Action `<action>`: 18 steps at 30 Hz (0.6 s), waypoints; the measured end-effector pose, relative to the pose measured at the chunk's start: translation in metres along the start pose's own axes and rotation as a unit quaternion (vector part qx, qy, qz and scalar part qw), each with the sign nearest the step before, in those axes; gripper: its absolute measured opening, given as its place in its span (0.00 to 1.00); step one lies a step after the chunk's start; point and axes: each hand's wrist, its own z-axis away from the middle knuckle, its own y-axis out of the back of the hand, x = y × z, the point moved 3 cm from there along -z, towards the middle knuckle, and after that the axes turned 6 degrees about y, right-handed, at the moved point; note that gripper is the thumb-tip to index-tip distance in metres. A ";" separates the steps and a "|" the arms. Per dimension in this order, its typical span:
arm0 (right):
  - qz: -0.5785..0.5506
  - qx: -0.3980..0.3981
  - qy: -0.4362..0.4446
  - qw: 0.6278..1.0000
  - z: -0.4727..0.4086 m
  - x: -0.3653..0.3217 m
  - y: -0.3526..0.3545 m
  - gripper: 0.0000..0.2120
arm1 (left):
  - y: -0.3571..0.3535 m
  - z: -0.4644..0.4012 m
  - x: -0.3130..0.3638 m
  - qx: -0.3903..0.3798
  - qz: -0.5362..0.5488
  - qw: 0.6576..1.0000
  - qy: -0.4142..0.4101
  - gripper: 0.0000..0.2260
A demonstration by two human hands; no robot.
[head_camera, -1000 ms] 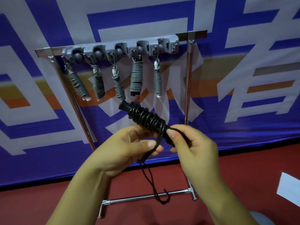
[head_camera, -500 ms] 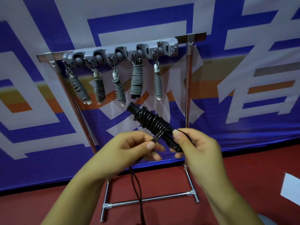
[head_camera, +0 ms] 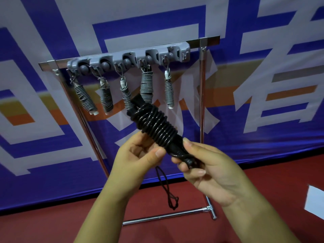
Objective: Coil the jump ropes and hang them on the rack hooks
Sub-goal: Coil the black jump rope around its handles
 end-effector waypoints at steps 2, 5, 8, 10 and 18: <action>-0.028 0.001 -0.032 0.999 -0.001 0.004 -0.002 0.10 | -0.001 -0.002 0.000 -0.009 0.017 1.000 -0.001 0.18; 0.006 0.020 -0.029 0.999 -0.004 0.010 0.003 0.12 | -0.002 -0.005 -0.003 0.017 -0.002 1.000 0.010 0.14; 0.195 0.055 0.090 0.975 -0.006 0.014 0.012 0.18 | -0.001 -0.004 -0.006 0.048 -0.021 0.998 0.025 0.13; 0.305 0.059 0.190 0.931 -0.003 0.014 0.014 0.17 | -0.002 -0.002 -0.006 0.072 -0.022 0.997 0.032 0.15; 0.476 0.082 0.454 0.749 0.003 0.012 0.015 0.13 | -0.010 0.002 -0.004 0.022 0.023 0.995 0.095 0.17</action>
